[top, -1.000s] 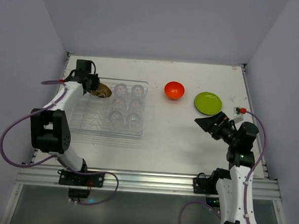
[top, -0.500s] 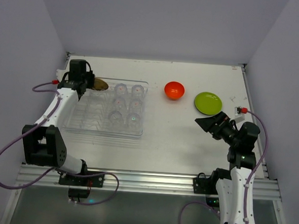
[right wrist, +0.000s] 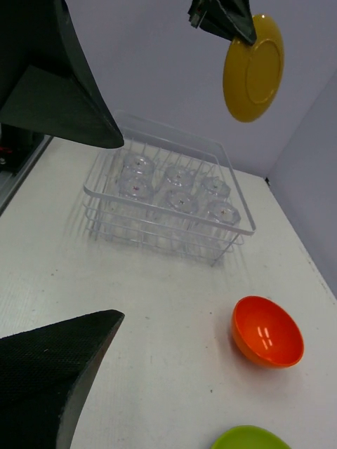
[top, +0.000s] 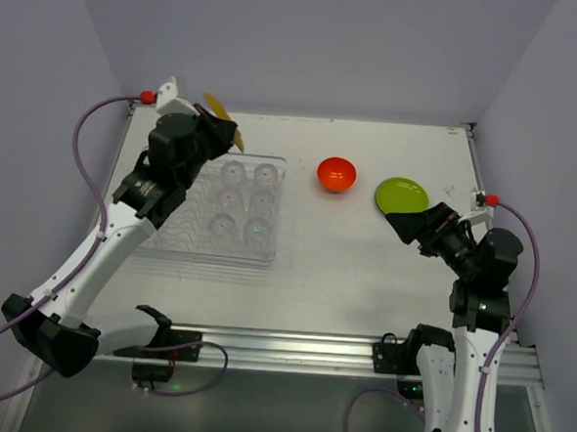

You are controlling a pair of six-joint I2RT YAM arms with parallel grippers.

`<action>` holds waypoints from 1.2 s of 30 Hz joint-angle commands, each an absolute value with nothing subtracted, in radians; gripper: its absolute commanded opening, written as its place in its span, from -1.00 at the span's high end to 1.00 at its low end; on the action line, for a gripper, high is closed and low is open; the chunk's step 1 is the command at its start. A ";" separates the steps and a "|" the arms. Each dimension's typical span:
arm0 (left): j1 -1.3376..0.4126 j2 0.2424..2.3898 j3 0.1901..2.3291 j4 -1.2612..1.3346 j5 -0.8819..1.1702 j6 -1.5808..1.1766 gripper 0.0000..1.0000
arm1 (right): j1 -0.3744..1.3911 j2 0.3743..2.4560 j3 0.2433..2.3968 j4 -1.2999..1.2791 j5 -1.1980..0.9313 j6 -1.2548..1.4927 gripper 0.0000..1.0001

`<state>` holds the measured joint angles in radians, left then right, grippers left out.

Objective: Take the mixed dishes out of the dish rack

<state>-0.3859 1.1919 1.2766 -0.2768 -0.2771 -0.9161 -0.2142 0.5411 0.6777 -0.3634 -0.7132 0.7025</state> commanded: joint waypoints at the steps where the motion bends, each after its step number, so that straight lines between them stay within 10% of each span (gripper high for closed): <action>1: -0.590 1.158 1.327 -0.224 -0.276 -0.449 1.00 | -0.213 0.522 0.749 -0.382 -0.692 0.730 -0.98; 9: -1.102 1.336 1.480 -0.619 -0.570 0.032 1.00 | -0.192 0.747 0.842 -0.279 -0.917 0.813 -0.98; 21: -1.515 1.491 1.207 -0.513 -1.030 0.538 1.00 | 0.147 0.883 0.966 -0.480 -0.640 0.623 -0.95; 36: -1.600 1.459 0.983 -0.107 -1.019 0.914 1.00 | 0.313 0.923 0.888 -0.569 -0.526 0.485 -0.01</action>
